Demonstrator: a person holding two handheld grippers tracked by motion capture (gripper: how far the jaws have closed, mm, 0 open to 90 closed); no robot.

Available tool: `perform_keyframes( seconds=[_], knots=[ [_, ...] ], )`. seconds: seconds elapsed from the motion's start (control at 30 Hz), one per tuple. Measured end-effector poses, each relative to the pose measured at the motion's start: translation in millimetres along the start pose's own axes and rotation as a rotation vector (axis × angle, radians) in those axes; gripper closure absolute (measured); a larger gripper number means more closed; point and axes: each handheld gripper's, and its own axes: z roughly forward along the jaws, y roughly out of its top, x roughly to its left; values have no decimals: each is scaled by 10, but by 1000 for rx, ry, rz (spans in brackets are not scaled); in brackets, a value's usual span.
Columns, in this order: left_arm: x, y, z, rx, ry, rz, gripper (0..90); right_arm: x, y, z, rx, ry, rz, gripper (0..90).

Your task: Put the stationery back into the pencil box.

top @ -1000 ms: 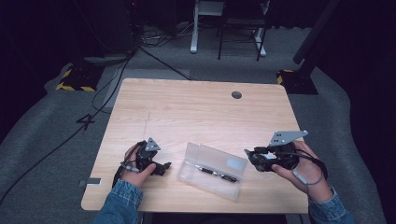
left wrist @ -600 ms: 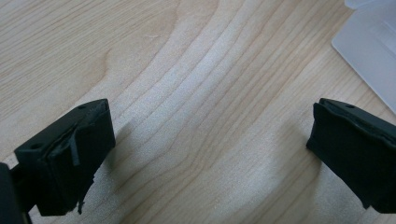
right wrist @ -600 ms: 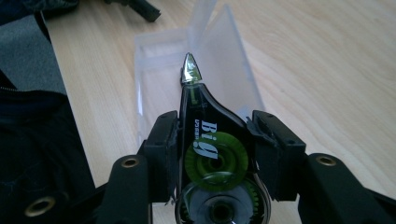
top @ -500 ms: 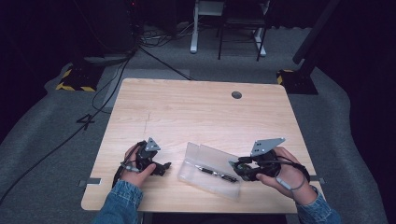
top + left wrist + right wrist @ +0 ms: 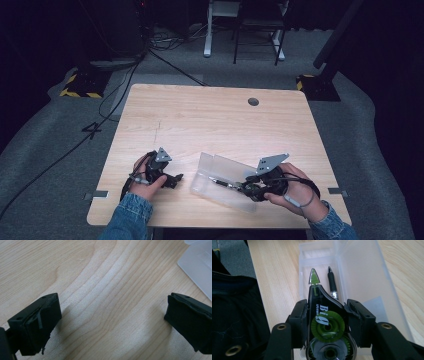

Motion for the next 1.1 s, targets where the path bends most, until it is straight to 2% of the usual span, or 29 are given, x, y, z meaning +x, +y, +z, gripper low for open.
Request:
perform_keyframes(
  seconds=[0.43, 0.83, 1.1],
  knots=[
    [0, 0, 0, 0, 0, 0, 6, 71, -8, 179, 29, 40, -16, 535],
    [0, -1, -1, 0, 0, 1, 6, 65, -47, 331, 60, 67, -20, 534],
    [0, -1, -1, 0, -1, 2, 6, 34, -77, 405, 74, 68, -12, 533]
  ],
)
